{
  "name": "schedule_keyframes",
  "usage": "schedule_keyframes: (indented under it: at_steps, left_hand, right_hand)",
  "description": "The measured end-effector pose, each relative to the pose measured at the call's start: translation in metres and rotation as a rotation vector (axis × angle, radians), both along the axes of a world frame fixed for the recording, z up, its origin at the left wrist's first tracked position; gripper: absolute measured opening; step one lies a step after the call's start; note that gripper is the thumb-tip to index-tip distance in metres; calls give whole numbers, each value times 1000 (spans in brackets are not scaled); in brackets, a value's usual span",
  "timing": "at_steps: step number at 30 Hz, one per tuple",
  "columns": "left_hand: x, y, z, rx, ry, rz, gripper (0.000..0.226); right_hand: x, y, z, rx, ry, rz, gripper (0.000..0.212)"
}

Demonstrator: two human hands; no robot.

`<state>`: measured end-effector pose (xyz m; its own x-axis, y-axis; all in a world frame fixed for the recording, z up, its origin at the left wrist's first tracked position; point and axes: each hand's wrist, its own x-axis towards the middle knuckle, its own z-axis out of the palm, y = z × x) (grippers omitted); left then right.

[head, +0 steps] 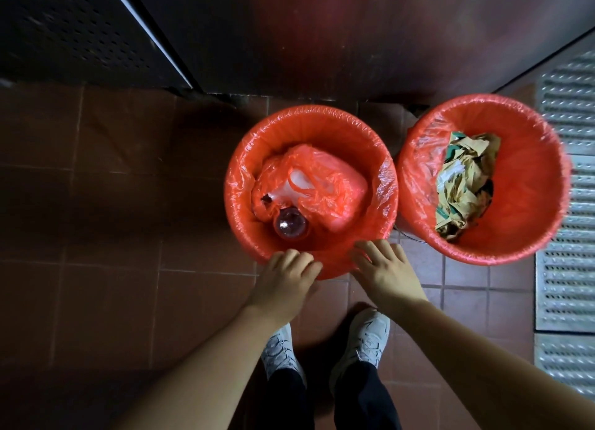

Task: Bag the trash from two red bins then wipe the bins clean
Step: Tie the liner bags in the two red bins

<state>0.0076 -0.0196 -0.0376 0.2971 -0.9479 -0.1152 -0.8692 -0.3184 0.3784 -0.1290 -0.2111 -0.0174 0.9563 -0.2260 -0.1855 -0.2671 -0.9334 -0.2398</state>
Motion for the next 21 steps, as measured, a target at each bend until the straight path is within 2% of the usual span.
schedule_keyframes:
  at_steps: [3,8,10,13,16,21]
  left_hand:
    - [-2,-3,0,54,-54,-9,17]
    - [-3,-1,-2,8,-37,28,14]
    - [-7,7,2,12,-36,41,14]
    - [-11,15,8,20,-14,69,10]
    - [-20,25,13,33,15,108,16]
    - [-14,42,22,68,67,239,17]
  right_hand:
    - [-2,-5,1,-17,46,79,25]
    - [-2,-9,-5,-1,-35,168,18]
    - [-8,-2,-3,-8,-62,195,25]
    - [-10,12,2,3,-43,211,25]
    - [-8,24,7,17,28,185,10]
    - [-10,40,15,84,4,175,13]
